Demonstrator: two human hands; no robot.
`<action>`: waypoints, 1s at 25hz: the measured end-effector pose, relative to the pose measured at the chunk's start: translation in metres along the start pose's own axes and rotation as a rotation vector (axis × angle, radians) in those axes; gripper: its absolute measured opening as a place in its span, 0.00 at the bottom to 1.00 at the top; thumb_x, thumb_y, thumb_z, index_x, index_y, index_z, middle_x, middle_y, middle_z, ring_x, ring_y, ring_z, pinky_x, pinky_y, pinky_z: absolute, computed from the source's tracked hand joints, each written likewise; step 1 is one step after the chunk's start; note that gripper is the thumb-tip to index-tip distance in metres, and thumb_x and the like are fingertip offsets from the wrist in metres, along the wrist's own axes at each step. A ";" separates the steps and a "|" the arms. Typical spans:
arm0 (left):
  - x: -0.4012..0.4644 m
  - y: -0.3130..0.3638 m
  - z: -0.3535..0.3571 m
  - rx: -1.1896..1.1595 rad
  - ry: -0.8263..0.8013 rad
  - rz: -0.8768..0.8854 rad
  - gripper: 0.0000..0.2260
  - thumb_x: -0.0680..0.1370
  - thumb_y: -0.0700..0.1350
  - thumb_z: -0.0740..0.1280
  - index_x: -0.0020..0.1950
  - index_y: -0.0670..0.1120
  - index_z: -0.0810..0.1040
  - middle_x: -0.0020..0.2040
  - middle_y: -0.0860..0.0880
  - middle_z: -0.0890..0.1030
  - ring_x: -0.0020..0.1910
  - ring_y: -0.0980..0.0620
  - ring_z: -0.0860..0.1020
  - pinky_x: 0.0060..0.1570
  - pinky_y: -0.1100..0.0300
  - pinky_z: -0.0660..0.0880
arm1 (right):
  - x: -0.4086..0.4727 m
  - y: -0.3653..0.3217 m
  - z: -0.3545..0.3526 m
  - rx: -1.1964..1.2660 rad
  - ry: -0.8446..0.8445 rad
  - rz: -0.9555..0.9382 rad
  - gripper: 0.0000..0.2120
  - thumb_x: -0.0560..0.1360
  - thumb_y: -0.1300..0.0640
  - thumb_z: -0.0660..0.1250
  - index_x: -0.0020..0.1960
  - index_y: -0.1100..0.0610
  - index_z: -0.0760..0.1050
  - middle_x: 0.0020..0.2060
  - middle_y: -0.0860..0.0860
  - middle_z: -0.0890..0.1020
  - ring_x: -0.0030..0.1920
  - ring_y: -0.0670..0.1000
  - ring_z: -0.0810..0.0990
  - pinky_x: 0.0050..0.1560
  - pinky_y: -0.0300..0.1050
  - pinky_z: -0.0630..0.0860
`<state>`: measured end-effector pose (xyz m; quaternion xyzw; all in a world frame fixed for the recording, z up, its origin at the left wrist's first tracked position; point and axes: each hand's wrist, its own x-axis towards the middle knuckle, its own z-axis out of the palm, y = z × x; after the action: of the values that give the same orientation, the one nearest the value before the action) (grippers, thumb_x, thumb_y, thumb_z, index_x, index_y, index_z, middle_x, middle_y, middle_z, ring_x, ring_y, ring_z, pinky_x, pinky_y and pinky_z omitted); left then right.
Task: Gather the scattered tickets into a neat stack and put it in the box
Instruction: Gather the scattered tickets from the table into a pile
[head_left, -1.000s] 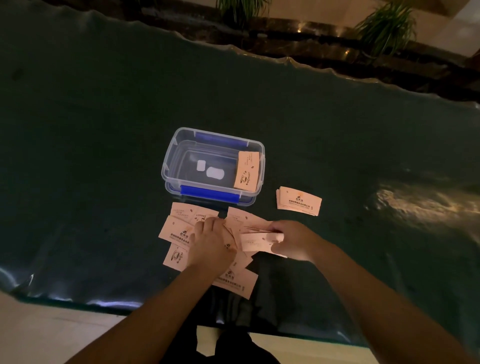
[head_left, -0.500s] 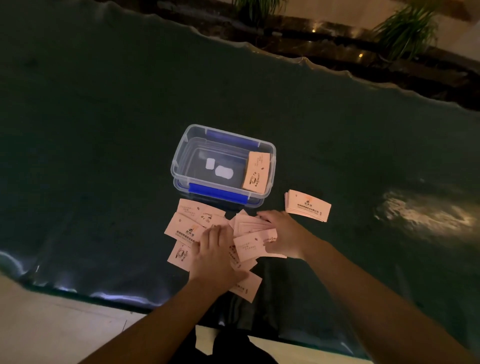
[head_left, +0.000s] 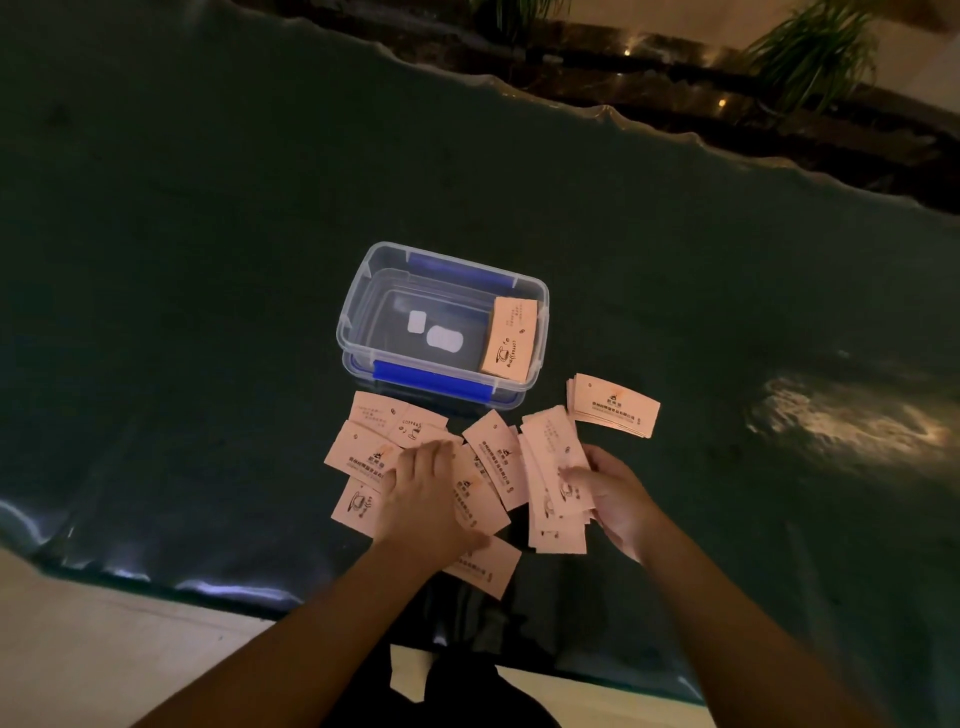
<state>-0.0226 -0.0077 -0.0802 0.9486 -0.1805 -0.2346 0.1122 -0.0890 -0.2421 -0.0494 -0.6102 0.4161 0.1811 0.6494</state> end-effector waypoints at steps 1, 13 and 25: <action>0.002 0.000 -0.001 -0.016 -0.014 0.012 0.60 0.59 0.71 0.78 0.82 0.51 0.51 0.80 0.51 0.61 0.78 0.46 0.60 0.77 0.43 0.59 | 0.001 -0.002 0.005 -0.047 -0.007 -0.014 0.17 0.82 0.63 0.69 0.68 0.49 0.77 0.64 0.54 0.85 0.62 0.57 0.85 0.65 0.66 0.81; -0.001 0.005 -0.010 -0.637 0.097 -0.110 0.31 0.75 0.44 0.75 0.75 0.55 0.67 0.68 0.56 0.74 0.66 0.56 0.71 0.66 0.52 0.73 | 0.005 -0.015 0.061 -0.390 0.040 -0.061 0.31 0.76 0.54 0.78 0.75 0.50 0.70 0.71 0.52 0.79 0.65 0.54 0.81 0.48 0.46 0.79; -0.006 0.060 -0.008 -0.992 -0.176 -0.413 0.15 0.85 0.47 0.58 0.70 0.54 0.74 0.52 0.55 0.78 0.47 0.57 0.76 0.42 0.58 0.71 | -0.017 0.026 0.033 0.293 0.049 0.044 0.18 0.82 0.65 0.67 0.69 0.49 0.75 0.65 0.55 0.83 0.63 0.59 0.82 0.57 0.61 0.79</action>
<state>-0.0408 -0.0591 -0.0527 0.7745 0.1330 -0.3871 0.4823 -0.1077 -0.2015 -0.0557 -0.5040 0.4672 0.1178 0.7168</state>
